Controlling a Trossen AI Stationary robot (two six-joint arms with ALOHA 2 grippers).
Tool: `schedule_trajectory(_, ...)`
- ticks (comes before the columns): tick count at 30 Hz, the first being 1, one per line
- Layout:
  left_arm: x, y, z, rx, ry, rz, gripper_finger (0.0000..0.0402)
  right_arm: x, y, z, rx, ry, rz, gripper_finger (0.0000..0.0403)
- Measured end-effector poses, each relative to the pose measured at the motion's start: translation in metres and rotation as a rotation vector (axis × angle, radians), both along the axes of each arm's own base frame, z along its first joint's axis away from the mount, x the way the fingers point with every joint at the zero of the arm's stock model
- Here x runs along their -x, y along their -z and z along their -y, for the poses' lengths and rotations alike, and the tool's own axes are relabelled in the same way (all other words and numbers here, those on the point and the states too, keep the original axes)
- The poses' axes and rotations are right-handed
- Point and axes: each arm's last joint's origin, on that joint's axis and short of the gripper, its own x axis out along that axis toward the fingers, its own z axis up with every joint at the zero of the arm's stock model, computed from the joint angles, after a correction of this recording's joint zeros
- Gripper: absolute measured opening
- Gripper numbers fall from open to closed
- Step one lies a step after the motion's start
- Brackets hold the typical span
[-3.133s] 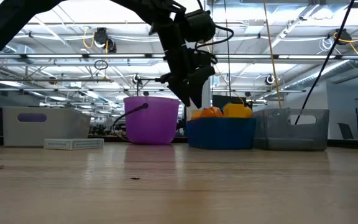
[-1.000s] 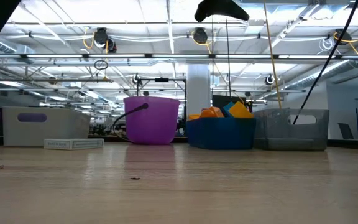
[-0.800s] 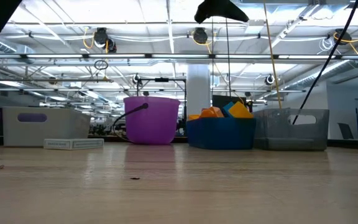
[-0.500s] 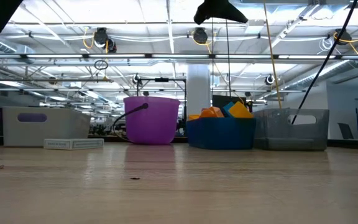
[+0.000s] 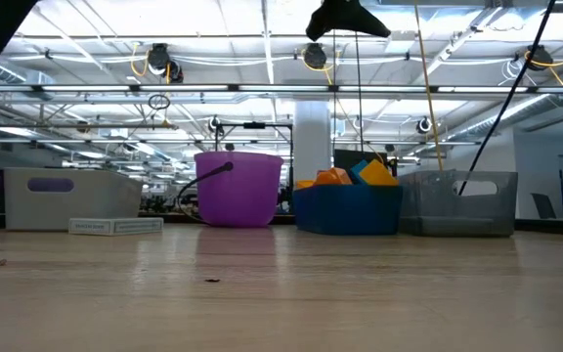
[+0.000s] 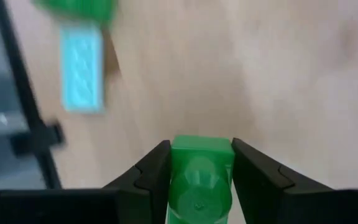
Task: Pick & Place Toys
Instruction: Put the green game piece into the blue bin
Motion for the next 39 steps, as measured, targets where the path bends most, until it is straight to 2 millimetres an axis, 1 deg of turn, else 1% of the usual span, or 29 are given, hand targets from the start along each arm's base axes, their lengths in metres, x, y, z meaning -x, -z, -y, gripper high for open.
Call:
schedule_trajectory(3, -0.002, -0.002, -0.004, 0.048, 0.041, 0.026, 0.0278, -0.004, -0.025, 0.019, -0.020, 0.048, 0.119, 0.0132)
schedule_trajectory(7, -0.002, -0.012, -0.010, 0.128, 0.113, 0.095, 0.0278, 0.002, -0.061, 0.048, 0.008, 0.131, 0.320, 0.0132)
schedule_trajectory(13, 0.004, -0.033, -0.022, 0.183, 0.193, 0.208, 0.0278, 0.028, -0.106, 0.088, 0.069, 0.279, 0.605, 0.0132)
schedule_trajectory(17, 0.001, -0.044, -0.023, 0.181, 0.218, 0.309, 0.0278, 0.044, -0.130, 0.106, 0.086, 0.381, 0.799, 0.0132)
schedule_trajectory(22, -0.005, -0.047, -0.020, 0.195, 0.230, 0.393, 0.0278, 0.052, -0.158, 0.119, 0.158, 0.462, 1.038, 0.0132)
schedule_trajectory(28, -0.007, -0.051, -0.021, 0.207, 0.217, 0.443, 0.0278, 0.051, -0.183, 0.131, 0.256, 0.499, 1.197, 0.0132)
schedule_trajectory(31, -0.007, -0.052, -0.021, 0.206, 0.218, 0.454, 0.0278, 0.049, -0.191, 0.135, 0.282, 0.516, 1.244, 0.0132)
schedule_trajectory(34, -0.008, -0.052, -0.022, 0.189, 0.179, 0.460, 0.0278, 0.046, -0.196, 0.137, 0.277, 0.505, 1.281, 0.0132)
schedule_trajectory(39, -0.008, -0.052, -0.025, 0.153, 0.103, 0.467, 0.0278, 0.038, -0.198, 0.136, 0.252, 0.489, 1.314, 0.0132)
